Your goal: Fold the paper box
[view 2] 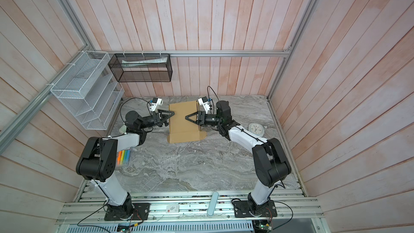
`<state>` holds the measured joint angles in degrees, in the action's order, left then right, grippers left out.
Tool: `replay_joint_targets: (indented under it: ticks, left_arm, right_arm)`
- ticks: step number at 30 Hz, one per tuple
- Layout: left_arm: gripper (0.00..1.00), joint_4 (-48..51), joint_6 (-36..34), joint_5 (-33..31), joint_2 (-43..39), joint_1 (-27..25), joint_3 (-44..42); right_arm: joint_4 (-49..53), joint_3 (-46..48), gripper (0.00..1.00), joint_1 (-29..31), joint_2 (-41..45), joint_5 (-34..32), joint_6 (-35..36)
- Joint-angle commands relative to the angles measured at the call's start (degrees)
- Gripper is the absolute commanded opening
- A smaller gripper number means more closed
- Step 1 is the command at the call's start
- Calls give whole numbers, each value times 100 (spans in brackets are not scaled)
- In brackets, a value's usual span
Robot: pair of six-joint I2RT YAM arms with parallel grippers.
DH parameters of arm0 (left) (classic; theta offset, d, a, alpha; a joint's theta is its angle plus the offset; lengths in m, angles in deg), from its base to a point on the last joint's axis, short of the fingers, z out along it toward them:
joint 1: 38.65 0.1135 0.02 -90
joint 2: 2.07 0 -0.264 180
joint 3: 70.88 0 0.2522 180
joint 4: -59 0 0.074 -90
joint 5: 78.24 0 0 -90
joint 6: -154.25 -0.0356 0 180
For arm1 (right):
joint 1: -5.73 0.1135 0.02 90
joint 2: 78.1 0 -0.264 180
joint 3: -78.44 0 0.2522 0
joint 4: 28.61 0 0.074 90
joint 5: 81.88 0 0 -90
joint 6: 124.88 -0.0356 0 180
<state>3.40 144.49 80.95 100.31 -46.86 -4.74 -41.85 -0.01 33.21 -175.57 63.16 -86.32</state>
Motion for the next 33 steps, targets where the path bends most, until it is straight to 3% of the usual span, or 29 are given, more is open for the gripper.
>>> replay_joint_targets:
  ticks: [1, 13, 33]
  left_arm:
    - [83, -472, 213, 18, 133, -32, 158]
    - [69, -984, 569, -80, 272, -50, 251]
    - [69, -1767, 1142, -322, 588, -51, 270]
  right_arm:
    - [-339, -194, 54, 46, -105, 61, -102]
    - [-535, -204, 53, 105, -261, -96, -277]
    - [-508, -578, 53, 353, -586, -238, -339]
